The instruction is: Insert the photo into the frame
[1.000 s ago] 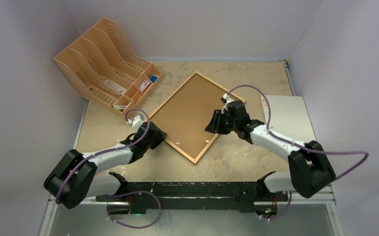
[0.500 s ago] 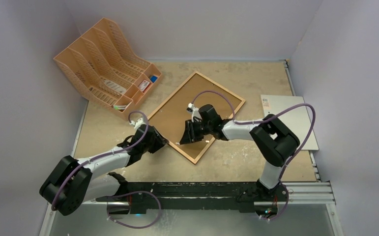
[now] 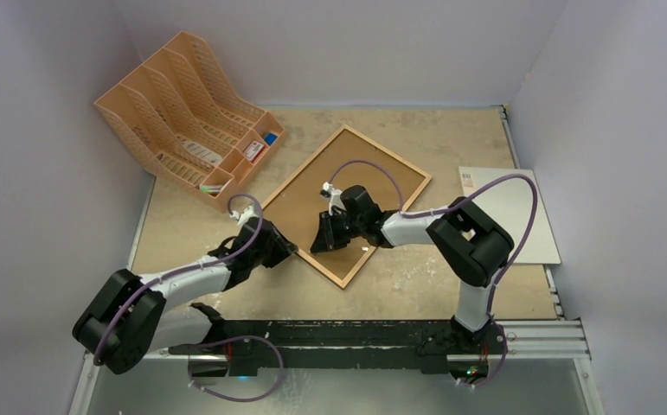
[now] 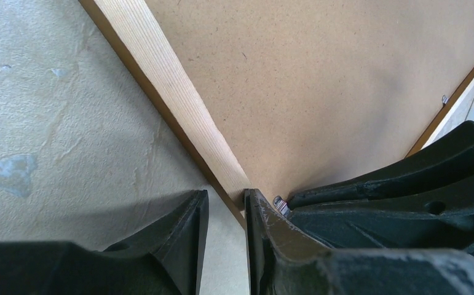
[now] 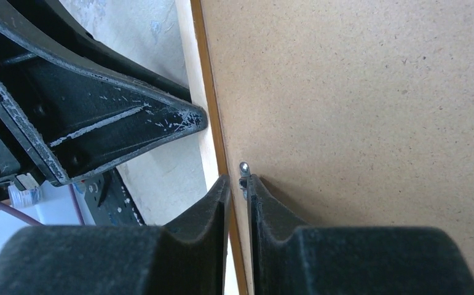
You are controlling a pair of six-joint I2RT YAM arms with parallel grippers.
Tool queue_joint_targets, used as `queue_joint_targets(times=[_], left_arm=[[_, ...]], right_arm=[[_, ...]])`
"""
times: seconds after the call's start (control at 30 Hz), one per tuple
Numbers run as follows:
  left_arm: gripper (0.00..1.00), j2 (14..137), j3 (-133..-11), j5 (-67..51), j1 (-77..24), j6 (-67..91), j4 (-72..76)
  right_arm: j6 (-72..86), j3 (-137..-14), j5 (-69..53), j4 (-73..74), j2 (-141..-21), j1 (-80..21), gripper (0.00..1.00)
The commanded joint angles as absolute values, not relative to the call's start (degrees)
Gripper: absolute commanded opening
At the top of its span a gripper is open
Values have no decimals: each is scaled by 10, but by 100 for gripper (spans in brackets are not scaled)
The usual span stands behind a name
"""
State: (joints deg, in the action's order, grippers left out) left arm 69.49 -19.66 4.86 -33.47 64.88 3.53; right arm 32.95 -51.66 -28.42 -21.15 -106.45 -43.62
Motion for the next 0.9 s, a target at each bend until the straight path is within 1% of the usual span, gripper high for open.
queue_joint_targets(times=[0.0,0.23,0.4,0.73,0.87], left_arm=[[29,736,-170,47,-337,615,-82],[29,739,-170,44,-336,614,-74],[29,744,-171,41,-337,612,-71],[28,744,-170,43,-337,613,-73],[27,740,-171,46,-337,613,-78]], right_arm=[[314,-526,-259,-215,-1073,-443,18],[316,-513,-290,-227,-1083,-451,12],[326,-510,-300,-241,-1092,-461,10],[344,-515,-273,-262,-1107,-465,12],[348,-502,-256,-257,-1069,-465,16]])
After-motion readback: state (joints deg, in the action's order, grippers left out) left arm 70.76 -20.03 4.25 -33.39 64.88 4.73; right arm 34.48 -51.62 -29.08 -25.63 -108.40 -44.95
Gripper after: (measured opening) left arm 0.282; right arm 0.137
